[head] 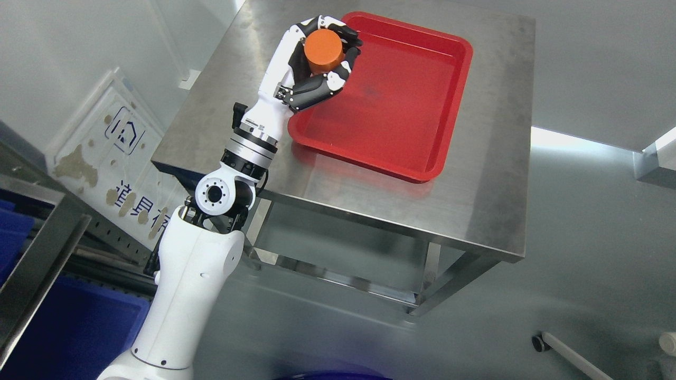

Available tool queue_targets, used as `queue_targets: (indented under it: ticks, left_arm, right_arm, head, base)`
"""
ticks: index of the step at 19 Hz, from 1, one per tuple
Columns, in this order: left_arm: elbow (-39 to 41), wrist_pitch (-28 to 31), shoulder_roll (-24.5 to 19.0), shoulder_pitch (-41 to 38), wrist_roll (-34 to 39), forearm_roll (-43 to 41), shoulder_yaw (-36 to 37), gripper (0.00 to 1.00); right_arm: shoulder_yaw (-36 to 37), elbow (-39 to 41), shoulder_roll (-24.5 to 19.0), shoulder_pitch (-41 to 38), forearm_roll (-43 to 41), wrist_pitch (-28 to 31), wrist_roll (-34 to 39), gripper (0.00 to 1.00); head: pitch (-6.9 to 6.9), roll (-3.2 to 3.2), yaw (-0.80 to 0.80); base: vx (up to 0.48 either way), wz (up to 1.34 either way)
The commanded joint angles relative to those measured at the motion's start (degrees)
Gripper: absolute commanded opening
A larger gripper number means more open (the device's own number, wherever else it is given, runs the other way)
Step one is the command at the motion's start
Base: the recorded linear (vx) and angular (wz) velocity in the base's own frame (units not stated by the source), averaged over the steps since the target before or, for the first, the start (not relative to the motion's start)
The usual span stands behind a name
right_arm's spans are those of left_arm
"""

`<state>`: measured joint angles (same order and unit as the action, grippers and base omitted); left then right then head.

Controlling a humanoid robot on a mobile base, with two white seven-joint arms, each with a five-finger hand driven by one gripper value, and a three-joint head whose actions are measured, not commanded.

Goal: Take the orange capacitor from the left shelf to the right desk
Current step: 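Lower the left hand with the capacitor into the red tray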

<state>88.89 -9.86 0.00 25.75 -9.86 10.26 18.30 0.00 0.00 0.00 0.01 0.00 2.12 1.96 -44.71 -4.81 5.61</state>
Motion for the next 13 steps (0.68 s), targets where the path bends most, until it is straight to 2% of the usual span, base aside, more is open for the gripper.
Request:
queue_targets:
  ticks: [1, 10, 11, 12, 13]
  left_arm:
    - [-5.91, 0.98, -1.00, 0.18, 0.02, -0.94, 10.70, 0.04]
    - [-8.56, 0.72, -1.00, 0.61, 0.02, -1.65, 7.46, 0.05]
    - [-8.56, 0.72, -1.00, 0.62, 0.02, -1.65, 7.02, 0.08]
    - [-8.56, 0.72, -1.00, 0.88, 0.11, -1.65, 6.58, 0.15]
    - [-8.56, 0.98, -1.00, 1.40, 0.11, -1.73, 6.05, 0.31]
  right_arm:
    - [0.62, 1.93, 1.00, -0.80, 0.00, -0.02, -0.11, 1.00]
    - [0.62, 1.93, 1.00, -0.80, 0.00, -0.02, -0.11, 1.00]
    - [0.62, 1.93, 1.00, -0.80, 0.00, -0.02, -0.11, 1.00]
    - [0.62, 1.93, 1.00, -0.80, 0.00, -0.02, -0.11, 1.00]
    - [0.62, 1.93, 1.00, -0.80, 0.00, -0.02, -0.11, 1.00]
  head:
    - [0.00, 0.00, 0.00]
    - [0.00, 0.00, 0.00]
    - [0.00, 0.00, 0.00]
    - [0.00, 0.00, 0.00]
    - [0.00, 0.00, 0.00]
  base:
    - [0.220, -0.19]
    - [0.119, -0.11]
    - [0.070, 0.00]
    - [0.043, -0.03]
    - [0.043, -0.03]
